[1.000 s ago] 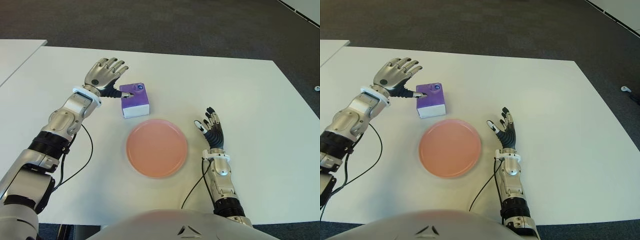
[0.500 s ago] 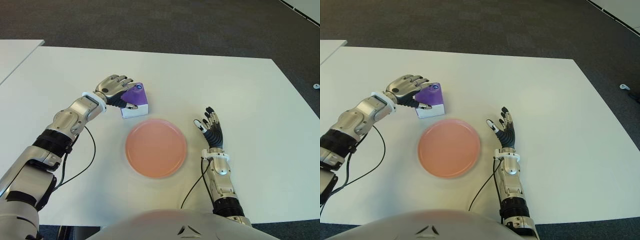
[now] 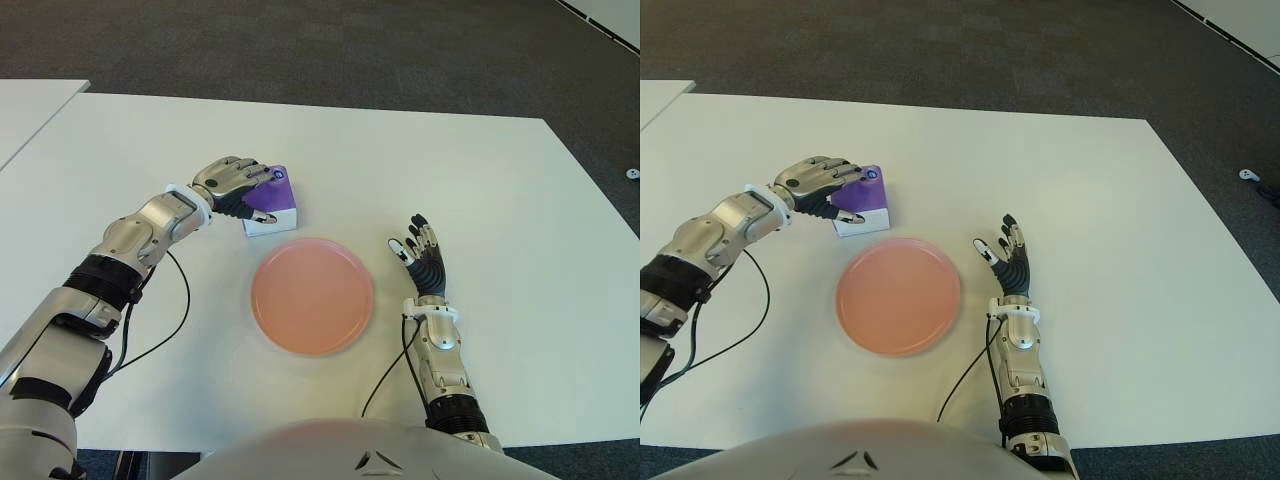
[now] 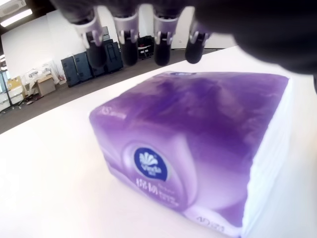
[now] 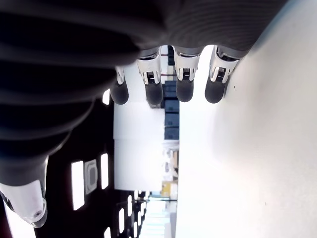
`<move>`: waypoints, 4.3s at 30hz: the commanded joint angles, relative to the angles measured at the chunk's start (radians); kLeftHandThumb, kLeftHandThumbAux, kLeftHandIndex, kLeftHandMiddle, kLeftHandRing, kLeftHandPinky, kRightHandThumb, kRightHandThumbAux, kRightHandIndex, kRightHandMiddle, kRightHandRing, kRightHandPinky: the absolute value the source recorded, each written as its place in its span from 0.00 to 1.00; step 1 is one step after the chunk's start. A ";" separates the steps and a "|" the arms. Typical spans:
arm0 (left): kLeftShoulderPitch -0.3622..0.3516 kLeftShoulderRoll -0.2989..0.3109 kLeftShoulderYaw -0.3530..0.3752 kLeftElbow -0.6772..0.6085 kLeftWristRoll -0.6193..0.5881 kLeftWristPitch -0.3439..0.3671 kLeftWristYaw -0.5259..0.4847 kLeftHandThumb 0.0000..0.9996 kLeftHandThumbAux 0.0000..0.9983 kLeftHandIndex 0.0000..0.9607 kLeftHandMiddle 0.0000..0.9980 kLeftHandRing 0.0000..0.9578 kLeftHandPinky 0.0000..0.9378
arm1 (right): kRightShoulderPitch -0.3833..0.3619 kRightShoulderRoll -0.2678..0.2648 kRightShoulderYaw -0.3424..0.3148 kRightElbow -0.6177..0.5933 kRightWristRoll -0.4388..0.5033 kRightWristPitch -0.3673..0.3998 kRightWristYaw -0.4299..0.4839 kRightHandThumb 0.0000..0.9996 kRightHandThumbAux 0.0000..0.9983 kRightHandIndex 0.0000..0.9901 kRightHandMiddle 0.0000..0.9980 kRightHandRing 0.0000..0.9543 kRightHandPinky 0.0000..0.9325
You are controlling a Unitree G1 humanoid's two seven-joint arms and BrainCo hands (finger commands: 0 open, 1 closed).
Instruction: Put the tissue paper into the plate.
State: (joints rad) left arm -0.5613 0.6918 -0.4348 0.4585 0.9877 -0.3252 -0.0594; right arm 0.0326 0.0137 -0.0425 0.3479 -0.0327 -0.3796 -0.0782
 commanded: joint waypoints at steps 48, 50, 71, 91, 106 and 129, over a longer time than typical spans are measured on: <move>-0.082 -0.054 -0.211 0.185 0.270 0.203 0.353 0.01 0.17 0.00 0.00 0.00 0.00 | 0.080 0.005 -0.010 0.190 0.035 0.096 0.056 0.07 0.59 0.00 0.00 0.00 0.00; -0.081 -0.055 -0.214 0.185 0.270 0.205 0.361 0.00 0.17 0.00 0.00 0.00 0.00 | 0.082 0.003 -0.010 0.189 0.036 0.095 0.059 0.07 0.59 0.00 0.00 0.00 0.00; -0.076 -0.089 -0.266 0.277 0.251 0.177 0.456 0.01 0.16 0.00 0.00 0.00 0.00 | 0.111 0.000 0.004 0.144 0.030 0.112 0.075 0.08 0.60 0.00 0.00 0.00 0.00; -0.071 -0.123 -0.307 0.369 0.216 0.142 0.493 0.03 0.18 0.00 0.00 0.00 0.00 | 0.157 -0.009 0.024 0.056 0.022 0.155 0.076 0.06 0.63 0.00 0.00 0.00 0.00; -0.080 -0.154 -0.334 0.444 0.203 0.149 0.497 0.02 0.17 0.00 0.00 0.00 0.00 | 0.169 -0.010 0.028 0.036 0.026 0.169 0.077 0.06 0.64 0.00 0.00 0.00 0.00; -0.136 -0.243 -0.420 0.717 0.190 0.166 0.572 0.03 0.17 0.00 0.00 0.00 0.00 | 0.188 -0.009 0.034 -0.005 0.024 0.180 0.079 0.06 0.68 0.00 0.00 0.00 0.00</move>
State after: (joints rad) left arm -0.7622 0.4629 -0.8095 1.1098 1.1665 -0.1390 0.5481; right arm 0.1055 0.0010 -0.0151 0.2610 -0.0059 -0.3330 -0.0024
